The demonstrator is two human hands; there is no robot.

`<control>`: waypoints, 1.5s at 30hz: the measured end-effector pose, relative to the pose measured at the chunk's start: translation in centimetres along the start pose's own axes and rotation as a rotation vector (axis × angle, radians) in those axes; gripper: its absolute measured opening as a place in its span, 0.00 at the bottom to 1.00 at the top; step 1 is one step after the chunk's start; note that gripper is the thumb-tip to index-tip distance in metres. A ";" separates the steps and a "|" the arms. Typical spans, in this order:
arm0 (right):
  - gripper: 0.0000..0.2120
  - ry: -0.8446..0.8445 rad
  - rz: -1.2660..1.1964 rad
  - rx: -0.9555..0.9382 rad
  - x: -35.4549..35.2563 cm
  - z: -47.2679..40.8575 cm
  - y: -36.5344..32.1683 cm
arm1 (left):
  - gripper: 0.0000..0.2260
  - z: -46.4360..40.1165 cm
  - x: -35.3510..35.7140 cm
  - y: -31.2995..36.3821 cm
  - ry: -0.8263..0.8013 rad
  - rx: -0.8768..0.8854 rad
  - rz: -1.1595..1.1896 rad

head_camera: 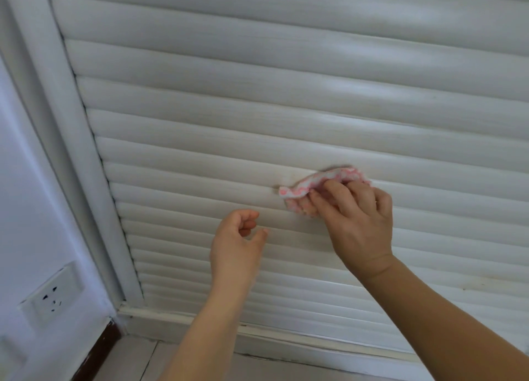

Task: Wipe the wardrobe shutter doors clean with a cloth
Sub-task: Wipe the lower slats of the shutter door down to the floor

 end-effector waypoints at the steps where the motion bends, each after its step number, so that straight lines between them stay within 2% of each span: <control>1: 0.09 0.025 0.006 -0.008 -0.1 -0.3 0.1 | 0.15 -0.1 -0.2 0.0 0.003 0.011 -0.009; 4: 0.07 0.065 -0.015 -0.054 -0.1 -1.0 0.6 | 0.15 -0.2 -0.8 0.0 0.013 0.019 -0.052; 11: 0.11 0.057 -0.012 -0.111 -0.2 -2.1 1.5 | 0.16 -0.6 -1.6 0.0 0.045 0.030 -0.180; 14: 0.09 0.114 0.008 -0.070 0.0 -2.3 1.6 | 0.16 -0.6 -1.7 0.4 0.093 0.095 -0.352; 16: 0.08 0.151 -0.019 -0.015 0.3 -2.6 1.3 | 0.24 -0.6 -1.7 0.5 0.111 0.101 -0.527; 19: 0.06 0.153 -0.074 0.087 1.0 -3.5 -0.1 | 0.32 -0.6 -1.1 0.7 0.089 0.104 -0.598; 22: 0.06 0.136 -0.134 0.132 1.7 -5.0 -2.3 | 0.36 -0.6 0.0 -0.1 0.047 0.039 -0.593; 24: 0.05 0.126 -0.128 0.098 1.8 -5.7 -2.7 | 0.36 -0.6 0.5 -0.4 0.071 0.030 -0.566; 27: 0.05 0.103 -0.072 0.037 1.3 -4.1 -0.2 | 0.36 -0.5 1.0 -0.8 0.131 0.046 -0.501; 32: 0.07 0.078 0.022 0.156 0.3 -1.4 2.9 | 0.37 -0.9 1.0 -1.1 0.254 0.080 -0.414; 41: 0.04 0.103 -0.162 0.098 3.4 -9.0 -7.7 | 0.33 -1.9 1.0 -1.8 0.414 0.015 -0.272; 45: 0.03 0.108 -0.148 -0.002 3.5 -8.1 -7.7 | 0.31 -1.6 1.3 -1.8 0.447 -0.040 -0.219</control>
Point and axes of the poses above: each hand's wrist, its own z-axis away from the middle knuckle, its own x-axis out of the palm, y = z × x, the point moved 3 cm from there along -z, towards the middle knuckle, and after that the axes turned 2 degrees about -x, right-handed, at the moved point
